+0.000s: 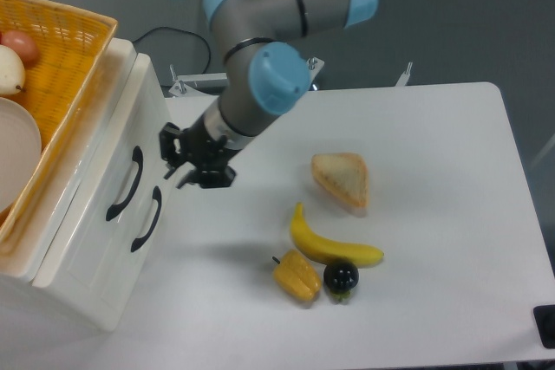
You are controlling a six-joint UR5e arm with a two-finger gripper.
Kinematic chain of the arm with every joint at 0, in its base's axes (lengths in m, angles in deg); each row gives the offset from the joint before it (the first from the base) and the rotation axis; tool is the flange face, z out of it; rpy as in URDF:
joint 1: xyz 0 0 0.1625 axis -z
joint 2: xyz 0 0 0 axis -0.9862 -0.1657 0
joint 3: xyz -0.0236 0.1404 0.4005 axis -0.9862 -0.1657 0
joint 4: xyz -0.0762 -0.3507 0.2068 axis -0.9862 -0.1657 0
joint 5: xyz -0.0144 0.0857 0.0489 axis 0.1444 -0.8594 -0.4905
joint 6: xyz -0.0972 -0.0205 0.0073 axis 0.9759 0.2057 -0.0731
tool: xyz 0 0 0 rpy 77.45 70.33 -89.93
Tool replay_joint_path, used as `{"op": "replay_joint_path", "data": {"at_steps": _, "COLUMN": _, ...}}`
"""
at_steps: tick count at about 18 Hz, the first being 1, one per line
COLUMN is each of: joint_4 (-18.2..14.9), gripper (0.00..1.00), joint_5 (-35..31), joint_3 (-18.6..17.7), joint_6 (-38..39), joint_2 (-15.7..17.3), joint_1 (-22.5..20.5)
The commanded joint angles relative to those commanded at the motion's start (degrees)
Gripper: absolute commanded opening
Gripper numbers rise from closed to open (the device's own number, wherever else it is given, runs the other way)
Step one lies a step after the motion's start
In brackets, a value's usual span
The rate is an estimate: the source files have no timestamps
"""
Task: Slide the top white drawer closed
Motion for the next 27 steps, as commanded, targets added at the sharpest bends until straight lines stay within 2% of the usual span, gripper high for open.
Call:
{"op": "replay_joint_path", "data": {"at_steps": 2, "joint_4": 0.0, "gripper": 0.47, "joint_5": -1.32, "joint_3": 0.88, "joint_6": -0.27, "joint_2": -0.88, "joint_1": -2.72}}
{"op": "replay_joint_path", "data": {"at_steps": 5, "joint_4": 0.44, "gripper": 0.53, "joint_5": -4.22, "joint_3": 2.55, "joint_6": -0.36, "joint_2": -2.64, "joint_1": -6.33}}
{"op": "replay_joint_path", "data": {"at_steps": 7, "joint_4": 0.53, "gripper": 0.73, "joint_5": -6.15, "joint_3": 3.34, "joint_6": -2.28, "joint_2": -3.43, "joint_1": -8.7}}
{"op": "replay_joint_path", "data": {"at_steps": 9, "joint_4": 1.66, "gripper": 0.81, "joint_5": -8.17, "joint_3": 3.52, "joint_6": -5.0, "joint_2": -4.04, "joint_1": -11.07}}
{"op": "replay_joint_path", "data": {"at_steps": 11, "joint_4": 3.59, "gripper": 1.0, "joint_5": -11.33, "joint_3": 3.52, "joint_6": -5.98, "joint_2": -4.66, "joint_1": -13.53}}
{"op": "replay_joint_path", "data": {"at_steps": 13, "joint_4": 5.09, "gripper": 1.0, "joint_5": -13.54, "joint_3": 3.61, "joint_6": -6.86, "joint_2": -5.28, "joint_1": -15.9}}
{"op": "replay_joint_path", "data": {"at_steps": 15, "joint_4": 7.98, "gripper": 1.0, "joint_5": -13.81, "joint_3": 3.61, "joint_6": -7.73, "joint_2": -5.89, "joint_1": -18.02}}
{"op": "replay_joint_path", "data": {"at_steps": 17, "joint_4": 9.75, "gripper": 1.0, "joint_5": -15.12, "joint_3": 3.61, "joint_6": -10.97, "joint_2": -6.42, "joint_1": -19.86}}
{"op": "replay_joint_path", "data": {"at_steps": 20, "joint_4": 10.28, "gripper": 1.0, "joint_5": -22.31, "joint_3": 4.66, "joint_6": -22.38, "joint_2": -7.64, "joint_1": -22.15}}
{"op": "replay_joint_path", "data": {"at_steps": 23, "joint_4": 11.6, "gripper": 1.0, "joint_5": -26.28, "joint_3": 6.59, "joint_6": -32.49, "joint_2": -9.66, "joint_1": -24.96}}
{"op": "replay_joint_path", "data": {"at_steps": 27, "joint_4": 15.37, "gripper": 1.0, "joint_5": -29.63, "joint_3": 8.62, "joint_6": -47.0, "joint_2": -12.22, "joint_1": -27.51}}
